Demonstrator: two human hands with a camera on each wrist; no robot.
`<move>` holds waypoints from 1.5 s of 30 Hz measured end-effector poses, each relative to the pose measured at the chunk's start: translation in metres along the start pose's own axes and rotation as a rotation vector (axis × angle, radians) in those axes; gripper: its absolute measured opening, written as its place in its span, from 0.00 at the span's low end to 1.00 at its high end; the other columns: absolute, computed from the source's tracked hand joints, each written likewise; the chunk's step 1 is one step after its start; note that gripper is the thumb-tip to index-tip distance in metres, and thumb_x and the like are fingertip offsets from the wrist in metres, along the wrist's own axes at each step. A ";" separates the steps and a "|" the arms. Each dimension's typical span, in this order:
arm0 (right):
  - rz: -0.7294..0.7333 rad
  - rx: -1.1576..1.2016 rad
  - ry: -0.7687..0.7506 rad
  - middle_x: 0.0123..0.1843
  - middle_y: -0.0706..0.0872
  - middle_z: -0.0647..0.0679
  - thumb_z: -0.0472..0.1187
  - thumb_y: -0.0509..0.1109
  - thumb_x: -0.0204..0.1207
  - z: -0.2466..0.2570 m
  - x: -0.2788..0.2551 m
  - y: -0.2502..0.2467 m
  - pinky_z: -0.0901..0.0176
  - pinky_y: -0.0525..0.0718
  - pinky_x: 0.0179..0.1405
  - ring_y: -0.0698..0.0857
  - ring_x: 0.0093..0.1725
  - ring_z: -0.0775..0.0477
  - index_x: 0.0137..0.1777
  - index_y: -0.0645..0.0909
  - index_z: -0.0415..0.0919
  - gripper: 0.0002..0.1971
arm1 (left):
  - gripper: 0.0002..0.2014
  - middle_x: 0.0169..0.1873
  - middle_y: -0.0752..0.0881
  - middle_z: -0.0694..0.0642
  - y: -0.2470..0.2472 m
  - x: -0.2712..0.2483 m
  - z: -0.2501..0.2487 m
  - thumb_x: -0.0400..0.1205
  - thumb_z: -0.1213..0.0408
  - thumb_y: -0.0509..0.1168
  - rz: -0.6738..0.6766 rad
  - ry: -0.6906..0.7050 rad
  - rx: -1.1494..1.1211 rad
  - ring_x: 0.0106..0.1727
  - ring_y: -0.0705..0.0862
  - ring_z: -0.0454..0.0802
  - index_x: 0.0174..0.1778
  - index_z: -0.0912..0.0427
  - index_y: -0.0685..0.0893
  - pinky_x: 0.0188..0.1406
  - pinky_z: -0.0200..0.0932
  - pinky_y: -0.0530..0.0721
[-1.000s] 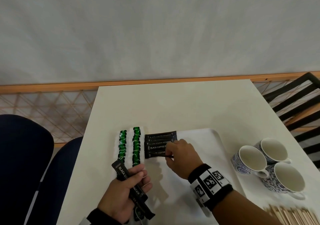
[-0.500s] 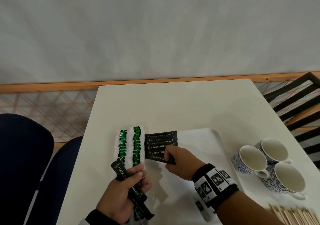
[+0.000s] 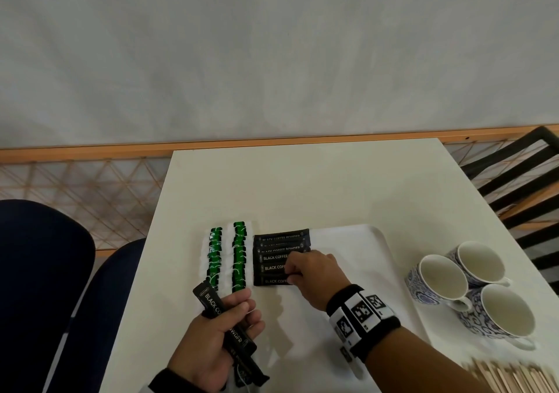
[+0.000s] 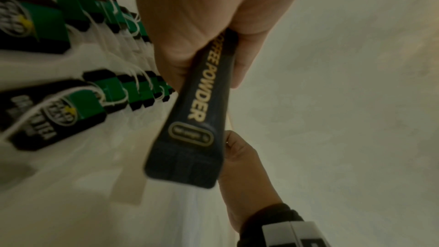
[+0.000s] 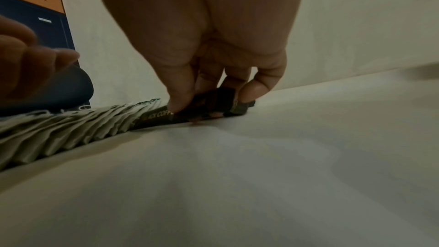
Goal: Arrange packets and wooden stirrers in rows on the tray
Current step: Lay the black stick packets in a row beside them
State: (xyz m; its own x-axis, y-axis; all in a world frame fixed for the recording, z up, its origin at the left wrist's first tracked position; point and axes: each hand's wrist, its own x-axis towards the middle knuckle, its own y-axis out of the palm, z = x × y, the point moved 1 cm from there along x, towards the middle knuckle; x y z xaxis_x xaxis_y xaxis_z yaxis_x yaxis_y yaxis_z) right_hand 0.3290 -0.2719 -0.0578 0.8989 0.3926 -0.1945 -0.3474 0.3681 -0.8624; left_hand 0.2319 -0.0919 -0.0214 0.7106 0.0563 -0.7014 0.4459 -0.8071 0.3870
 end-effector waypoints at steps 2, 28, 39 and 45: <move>-0.018 -0.030 0.009 0.52 0.86 0.55 0.42 0.66 0.80 0.000 0.003 0.001 0.52 0.70 0.57 0.80 0.55 0.49 0.52 0.80 0.51 0.04 | 0.09 0.34 0.87 0.66 0.000 0.000 0.000 0.79 0.82 0.61 0.002 -0.002 -0.002 0.34 0.86 0.59 0.52 0.75 0.84 0.39 0.56 0.90; -0.160 -0.263 -0.080 0.41 0.81 0.53 0.33 0.75 0.67 0.007 0.010 0.007 0.52 0.66 0.42 0.81 0.43 0.45 0.45 0.82 0.53 0.13 | 0.09 0.32 0.83 0.65 0.006 -0.003 -0.005 0.83 0.77 0.55 -0.002 -0.094 -0.105 0.40 0.83 0.63 0.47 0.70 0.81 0.32 0.59 0.90; 0.131 0.578 -0.045 0.39 0.88 0.56 0.52 0.72 0.78 0.037 -0.023 -0.026 0.71 0.79 0.39 0.83 0.37 0.62 0.45 0.83 0.46 0.09 | 0.10 0.44 0.91 0.66 0.008 0.000 -0.004 0.79 0.78 0.64 0.022 -0.040 -0.032 0.51 0.87 0.62 0.53 0.69 0.86 0.40 0.54 0.91; 0.255 0.612 -0.072 0.34 0.86 0.58 0.40 0.79 0.72 0.042 -0.035 -0.024 0.71 0.81 0.37 0.83 0.32 0.64 0.48 0.85 0.47 0.07 | 0.09 0.40 0.90 0.67 0.012 -0.001 -0.001 0.78 0.78 0.65 0.016 -0.029 0.016 0.39 0.88 0.58 0.52 0.70 0.86 0.35 0.50 0.91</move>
State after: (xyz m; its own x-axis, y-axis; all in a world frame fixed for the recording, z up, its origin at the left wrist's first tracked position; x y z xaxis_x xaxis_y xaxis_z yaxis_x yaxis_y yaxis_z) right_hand 0.2950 -0.2589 -0.0102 0.7556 0.5784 -0.3076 -0.6550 0.6596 -0.3688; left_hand 0.2368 -0.1013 -0.0150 0.7012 0.0260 -0.7125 0.4258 -0.8169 0.3891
